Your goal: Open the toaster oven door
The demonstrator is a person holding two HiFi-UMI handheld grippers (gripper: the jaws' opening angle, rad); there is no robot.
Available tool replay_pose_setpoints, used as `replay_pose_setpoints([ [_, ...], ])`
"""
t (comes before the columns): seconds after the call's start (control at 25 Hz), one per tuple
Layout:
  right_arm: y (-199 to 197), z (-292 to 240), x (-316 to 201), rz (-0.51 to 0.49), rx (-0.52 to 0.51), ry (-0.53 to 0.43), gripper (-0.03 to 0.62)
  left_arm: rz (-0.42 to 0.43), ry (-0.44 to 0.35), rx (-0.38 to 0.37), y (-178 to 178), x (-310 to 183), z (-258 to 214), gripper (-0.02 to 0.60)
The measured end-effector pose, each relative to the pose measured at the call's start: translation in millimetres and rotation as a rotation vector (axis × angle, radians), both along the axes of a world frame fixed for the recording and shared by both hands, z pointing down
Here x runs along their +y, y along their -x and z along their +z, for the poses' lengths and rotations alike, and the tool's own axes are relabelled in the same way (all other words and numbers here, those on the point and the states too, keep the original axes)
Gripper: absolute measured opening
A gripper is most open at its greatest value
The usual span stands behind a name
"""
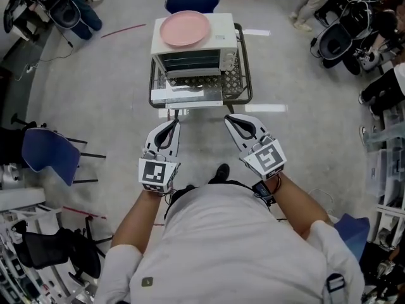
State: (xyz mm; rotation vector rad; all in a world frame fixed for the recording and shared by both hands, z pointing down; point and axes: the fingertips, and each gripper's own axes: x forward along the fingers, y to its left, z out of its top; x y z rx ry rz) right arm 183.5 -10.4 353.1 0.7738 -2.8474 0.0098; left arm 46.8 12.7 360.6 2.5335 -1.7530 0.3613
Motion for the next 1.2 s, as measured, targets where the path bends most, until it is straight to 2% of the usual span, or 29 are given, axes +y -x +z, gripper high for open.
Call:
replay_pose_setpoints([
  [0.08, 1.5, -3.9, 10.0, 0.011, -0.002, 0.005, 0.018, 0.01, 0.001, 0.004, 1.5, 10.9, -4.2, 0.015],
  [0.2, 6.5, -14.0, 28.5, 0.015, 0.004, -0.038, 0.018, 0.027, -0.002, 0.01, 5.8, 32.0, -11.2, 0.015],
  [0.6, 31.6, -20.5, 104.3, 0.061, -0.006, -0.006, 0.018, 0.053, -0.015, 0.03, 37.4, 104.0, -27.8, 0.015],
  [0.76, 43.9, -24.6, 133.9, 0.057, 0.0, -0.054, 0.018, 0.064, -0.018, 0.054, 52.1, 135.1, -34.6, 0.015],
  [0.84, 48.8, -21.9, 149.8, 0.066, -0.002, -0.035, 0.018, 0.066, -0.017, 0.058, 57.7, 148.5, -35.7, 0.015],
  [0.96, 57.6, -20.4, 174.2, 0.076, -0.008, 0.008, 0.018, 0.074, -0.056, 0.037, 65.3, 165.5, -37.9, 0.015],
  [1.2, 69.3, -18.3, 211.3, 0.076, 0.01, -0.003, 0.018, 0.085, -0.023, 0.026, 75.5, 198.4, -35.8, 0.015],
])
